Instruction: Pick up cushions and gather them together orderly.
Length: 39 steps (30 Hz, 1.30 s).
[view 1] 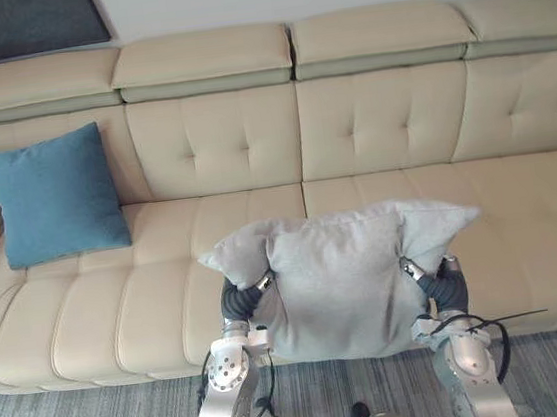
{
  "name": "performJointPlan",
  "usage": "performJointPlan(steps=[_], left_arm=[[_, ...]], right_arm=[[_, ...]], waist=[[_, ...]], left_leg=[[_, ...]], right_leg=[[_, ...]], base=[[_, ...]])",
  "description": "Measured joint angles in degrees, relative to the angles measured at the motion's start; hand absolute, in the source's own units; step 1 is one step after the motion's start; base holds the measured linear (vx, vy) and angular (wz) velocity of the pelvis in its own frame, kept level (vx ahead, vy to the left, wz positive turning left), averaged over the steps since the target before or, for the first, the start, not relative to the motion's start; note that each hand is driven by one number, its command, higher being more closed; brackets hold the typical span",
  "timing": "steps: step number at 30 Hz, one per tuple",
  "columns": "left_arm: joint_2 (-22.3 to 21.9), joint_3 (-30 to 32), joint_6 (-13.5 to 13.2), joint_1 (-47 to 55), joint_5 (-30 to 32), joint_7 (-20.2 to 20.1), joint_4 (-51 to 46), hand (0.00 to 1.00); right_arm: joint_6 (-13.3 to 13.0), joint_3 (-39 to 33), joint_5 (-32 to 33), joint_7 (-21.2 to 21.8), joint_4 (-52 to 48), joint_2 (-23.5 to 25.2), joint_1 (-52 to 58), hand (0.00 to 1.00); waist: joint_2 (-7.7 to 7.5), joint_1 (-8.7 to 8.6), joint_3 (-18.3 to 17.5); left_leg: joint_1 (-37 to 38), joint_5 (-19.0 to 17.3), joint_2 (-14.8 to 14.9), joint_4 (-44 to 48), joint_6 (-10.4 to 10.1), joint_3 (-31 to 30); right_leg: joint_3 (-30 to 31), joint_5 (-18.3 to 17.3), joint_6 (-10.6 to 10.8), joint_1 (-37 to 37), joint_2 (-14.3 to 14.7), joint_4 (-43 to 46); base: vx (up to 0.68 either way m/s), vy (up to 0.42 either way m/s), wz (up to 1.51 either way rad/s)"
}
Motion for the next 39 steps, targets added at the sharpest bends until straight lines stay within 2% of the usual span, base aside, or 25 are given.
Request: performJointPlan(steps=[3, 6, 10, 13, 19, 22, 26, 31, 32, 33, 34, 39], left_arm=[[0.36, -0.81, -0.03, 0.03, 0.09, 0.00, -2.04, 1.00], [0.49, -1.06, -0.09, -0.77, 0.10, 0.17, -2.26, 1.00], [5.30, -2.93, -0.09, -10.35, 1.32, 3.69, -1.98, 1.00], [6.31, -2.81, -0.22, -21.04, 2.35, 7.92, 0.10, 1.00], [9.97, -1.00, -0.75, -43.26, 3.82, 14.95, 9.83, 1.00], [12.00, -0.08, -0.80, -53.34, 5.28, 16.60, 15.95, 1.00], [14.19, 2.91, -0.86, -67.80, 5.85, 17.67, 26.62, 1.00], [16.42, 4.05, -0.72, -79.78, 5.81, 17.91, 38.35, 1.00], [16.47, 4.08, -0.64, -81.98, 5.81, 17.86, 40.51, 0.00], [16.51, 4.09, -0.58, -82.60, 5.81, 17.86, 41.04, 0.00], [16.57, 4.65, -0.45, -84.28, 5.81, 17.87, 42.60, 0.00], [16.50, 6.41, -0.12, -90.48, 4.23, 17.48, 46.66, 0.00]], right_arm=[[0.00, -0.08, -1.08, -0.40, -0.07, -0.17, -0.23, 1.00], [0.00, -0.07, -1.56, -1.68, -0.07, -0.20, -2.17, 1.00], [-0.01, 0.04, -4.24, -6.64, 2.86, -2.25, -15.47, 1.00], [0.06, 0.11, -6.05, -10.31, 8.05, -4.70, -27.47, 1.00], [1.19, 0.12, -8.32, -16.65, 18.47, -8.75, -50.31, 1.00], [1.43, 0.14, -9.70, -18.66, 25.03, -11.13, -61.35, 1.00], [1.74, 0.13, -10.53, -20.78, 38.48, -14.32, -79.41, 1.00], [2.09, -0.11, -10.10, -21.12, 50.84, -14.71, -93.67, 1.00], [2.36, -0.21, -9.26, -21.13, 52.46, -14.70, -95.45, 1.00], [2.38, -0.24, -9.12, -21.14, 52.79, -14.69, -95.85, 1.00], [2.45, -0.37, -8.31, -21.21, 54.38, -14.70, -97.25, 0.00], [2.68, -0.40, -3.29, -21.56, 54.47, -16.64, -99.14, 0.00]], waist=[[-0.95, -0.19, -1.59], [-1.20, -0.40, -1.79], [-1.32, -0.67, -1.67], [-1.29, -0.20, -1.18], [-1.17, 0.27, 3.61], [-1.17, 0.02, 6.85], [-1.07, -0.59, 13.01], [-0.98, -1.31, 18.09], [-0.96, -1.31, 18.35], [-0.96, -1.28, 18.37], [-1.00, -1.23, 18.78], [-0.92, -0.92, 19.20]], left_leg=[[0.47, 0.23, -1.38, -2.17, 0.58, 1.23], [0.56, 0.59, -1.74, -2.49, 0.96, 1.46], [-2.52, 2.82, -2.19, -4.48, 1.49, 2.10], [-7.14, 4.29, -2.19, -4.34, 1.87, 2.13], [-14.45, 7.04, -1.37, -4.20, 2.05, 1.69], [-16.83, 9.07, -1.59, -5.73, 2.24, 1.31], [-19.71, 13.64, -2.45, -10.43, 2.47, -0.13], [-23.77, 17.11, -2.91, -14.10, 2.26, -1.88], [-25.49, 17.63, -2.94, -14.59, 2.30, -2.01], [-26.14, 17.75, -2.94, -14.62, 2.28, -2.06], [-27.52, 17.89, -2.94, -14.72, 2.29, -2.11], [-31.49, 17.89, -2.61, -14.74, 2.28, -1.95]], right_leg=[[1.08, 0.51, 0.77, -0.26, -0.99, -1.93], [1.37, 0.86, 0.96, -0.22, -1.22, -2.75], [2.04, 4.07, 1.19, -3.33, -1.16, -5.65], [2.36, 6.00, 1.02, -7.73, -0.80, -6.27], [2.59, 7.97, 0.43, -15.54, 0.07, -5.02], [2.47, 8.92, 0.39, -18.57, 0.12, -4.87], [1.65, 12.25, 0.22, -21.76, 0.14, -7.92], [0.48, 15.15, 0.05, -25.55, 0.27, -11.03], [0.32, 15.40, 0.00, -27.32, 0.29, -11.23], [0.25, 15.54, -0.06, -27.86, 0.30, -11.34], [0.15, 15.91, -0.09, -29.08, 0.31, -11.83], [0.03, 16.10, -0.03, -32.76, 0.46, -12.20]], base=[[0.02, 0.084, -0.18], [0.03, 0.032, -0.07], [-0.01, 0.014, -0.07], [-0.07, 0.013, -0.04], [-0.11, -0.016, 0.00], [-0.12, -0.022, 0.05], [-0.08, -0.020, 0.10], [-0.05, -0.008, 0.09], [-0.03, -0.005, 0.06], [-0.02, -0.002, 0.04], [0.00, 0.000, 0.00], [0.00, 0.000, 0.00]])
